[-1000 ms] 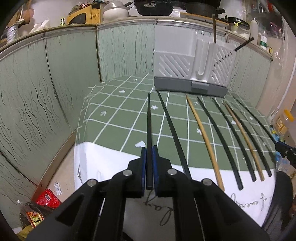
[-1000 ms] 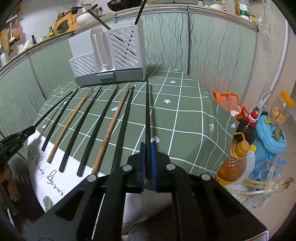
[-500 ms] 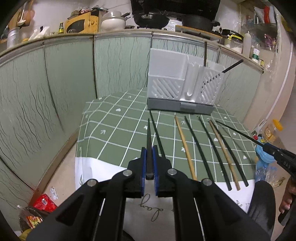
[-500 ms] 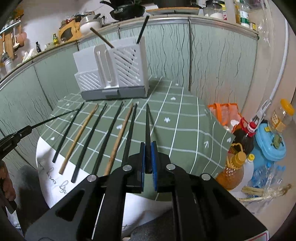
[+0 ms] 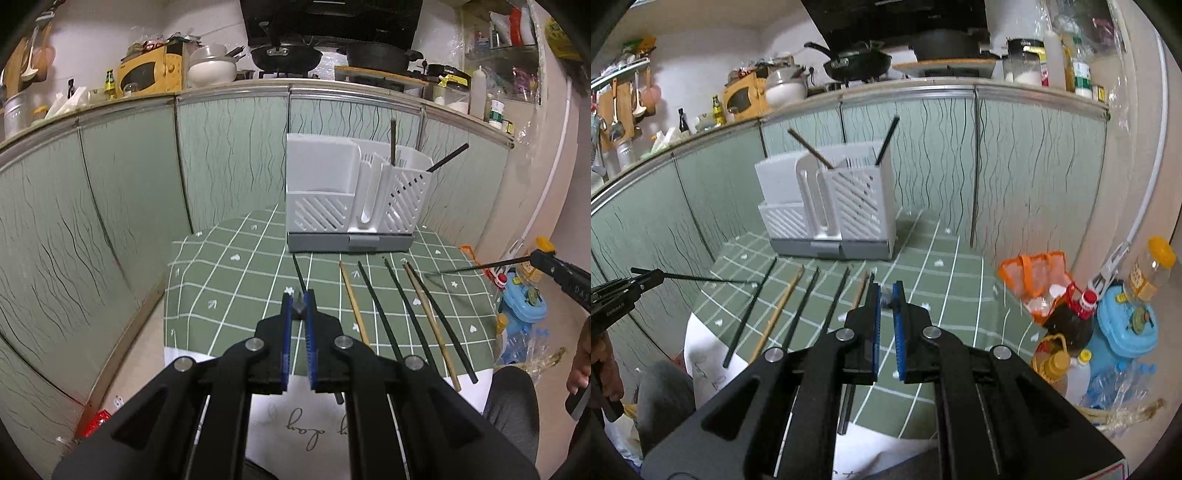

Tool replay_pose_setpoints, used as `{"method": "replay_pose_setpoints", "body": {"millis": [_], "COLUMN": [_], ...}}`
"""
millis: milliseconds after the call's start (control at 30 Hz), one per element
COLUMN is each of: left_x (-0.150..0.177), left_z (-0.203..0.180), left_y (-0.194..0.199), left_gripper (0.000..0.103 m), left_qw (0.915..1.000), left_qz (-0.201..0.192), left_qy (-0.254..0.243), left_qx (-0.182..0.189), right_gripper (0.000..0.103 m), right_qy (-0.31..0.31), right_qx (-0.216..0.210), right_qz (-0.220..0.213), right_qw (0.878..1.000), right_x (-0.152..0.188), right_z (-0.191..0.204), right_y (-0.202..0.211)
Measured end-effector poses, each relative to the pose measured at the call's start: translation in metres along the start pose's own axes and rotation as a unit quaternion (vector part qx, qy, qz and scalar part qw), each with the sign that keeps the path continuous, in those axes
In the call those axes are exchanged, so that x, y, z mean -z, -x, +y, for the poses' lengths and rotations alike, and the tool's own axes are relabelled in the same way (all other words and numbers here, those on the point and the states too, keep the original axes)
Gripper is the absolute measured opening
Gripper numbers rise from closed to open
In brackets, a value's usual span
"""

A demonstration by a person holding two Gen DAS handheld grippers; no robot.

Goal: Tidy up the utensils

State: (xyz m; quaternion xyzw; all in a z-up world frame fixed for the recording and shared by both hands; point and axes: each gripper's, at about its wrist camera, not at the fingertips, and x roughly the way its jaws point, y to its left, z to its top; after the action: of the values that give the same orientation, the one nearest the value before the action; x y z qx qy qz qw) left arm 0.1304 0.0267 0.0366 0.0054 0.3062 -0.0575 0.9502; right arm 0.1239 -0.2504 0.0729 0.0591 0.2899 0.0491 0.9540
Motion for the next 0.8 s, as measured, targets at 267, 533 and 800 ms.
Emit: {"method": "replay_pose_setpoints", "body": {"millis": [267,533,800], "left_x": [-0.025,-0.044,-0.059], "left_z": [0.004,0.005,0.003], "left_y": [0.015,0.023,0.021], "left_gripper": [0.008,0.008,0.008], "left_qw": [0.9997,0.999,0.9955], "left_qz": [-0.019,-0.033,-0.04], "left_qy": [-0.002,-0.013,-0.037], "left_qx": [0.014,0.029,0.078], "right_gripper": [0.006,0.006,0.006], "right_qy": [-0.005,-0.004,0.0], "right_qx": [-0.007,-0.008,-0.02], "right_qz": [-0.027,-0.025,-0.016], "right_qw": [1.0,1.0,1.0], "right_x": [-0.02,-0.032,-0.052], "right_z": [-0.002,-0.005,-0.013], "right_y": [0.009,0.008,0.004]}}
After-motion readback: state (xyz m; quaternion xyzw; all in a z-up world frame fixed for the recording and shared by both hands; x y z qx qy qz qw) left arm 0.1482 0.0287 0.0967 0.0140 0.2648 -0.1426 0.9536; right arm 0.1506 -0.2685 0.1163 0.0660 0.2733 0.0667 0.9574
